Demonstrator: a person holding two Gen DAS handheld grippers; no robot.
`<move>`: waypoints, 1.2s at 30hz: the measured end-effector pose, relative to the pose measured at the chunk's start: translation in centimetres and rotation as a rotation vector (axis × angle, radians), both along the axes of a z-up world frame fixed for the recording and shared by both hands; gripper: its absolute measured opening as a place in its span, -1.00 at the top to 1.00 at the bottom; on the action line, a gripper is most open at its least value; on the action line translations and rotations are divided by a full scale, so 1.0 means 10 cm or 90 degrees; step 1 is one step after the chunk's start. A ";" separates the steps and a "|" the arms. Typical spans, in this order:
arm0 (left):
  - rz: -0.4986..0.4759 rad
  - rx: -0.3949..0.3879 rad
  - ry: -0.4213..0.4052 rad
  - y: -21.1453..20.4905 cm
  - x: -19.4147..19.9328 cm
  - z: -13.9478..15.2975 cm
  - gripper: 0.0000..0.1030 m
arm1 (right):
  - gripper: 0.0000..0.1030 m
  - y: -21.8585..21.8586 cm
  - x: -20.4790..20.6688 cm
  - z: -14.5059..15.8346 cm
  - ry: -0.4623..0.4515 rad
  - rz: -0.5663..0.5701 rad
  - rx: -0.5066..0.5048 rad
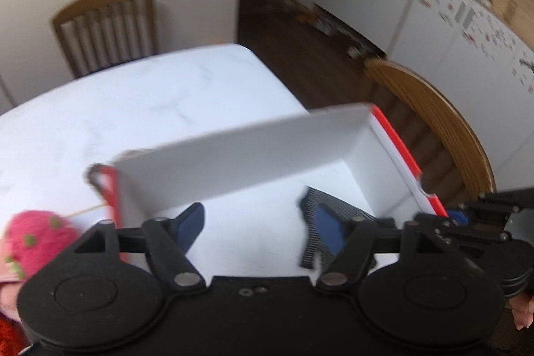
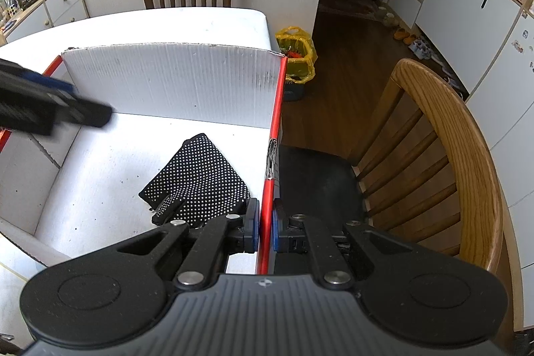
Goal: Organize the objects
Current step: 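Withdraw the left gripper from the box toward the table items, then grasp the pink fuzzy dragon-fruit plush with the left gripper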
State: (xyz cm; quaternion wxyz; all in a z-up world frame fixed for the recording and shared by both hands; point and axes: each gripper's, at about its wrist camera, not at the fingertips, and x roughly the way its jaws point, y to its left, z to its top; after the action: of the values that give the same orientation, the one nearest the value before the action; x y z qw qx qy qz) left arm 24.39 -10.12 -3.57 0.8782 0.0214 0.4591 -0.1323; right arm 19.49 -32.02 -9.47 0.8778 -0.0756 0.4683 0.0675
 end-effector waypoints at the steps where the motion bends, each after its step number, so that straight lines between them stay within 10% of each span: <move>1: 0.013 -0.006 -0.008 0.09 -0.02 0.05 -0.61 | 0.86 0.00 0.00 0.00 0.000 0.001 -0.001; 20: 0.158 -0.023 -0.016 1.30 -0.04 0.14 -0.98 | 0.86 0.03 0.04 0.01 0.011 -0.001 -0.008; 36: 0.226 0.016 0.083 1.85 0.41 -0.46 -0.98 | 0.86 0.07 0.07 -0.01 0.018 -0.013 -0.017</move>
State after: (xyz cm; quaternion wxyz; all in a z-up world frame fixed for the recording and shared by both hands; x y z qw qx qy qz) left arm 28.47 8.34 -8.18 0.8557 -0.0572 0.5135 0.0294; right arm 20.20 -31.32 -9.54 0.8707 -0.0814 0.4821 0.0537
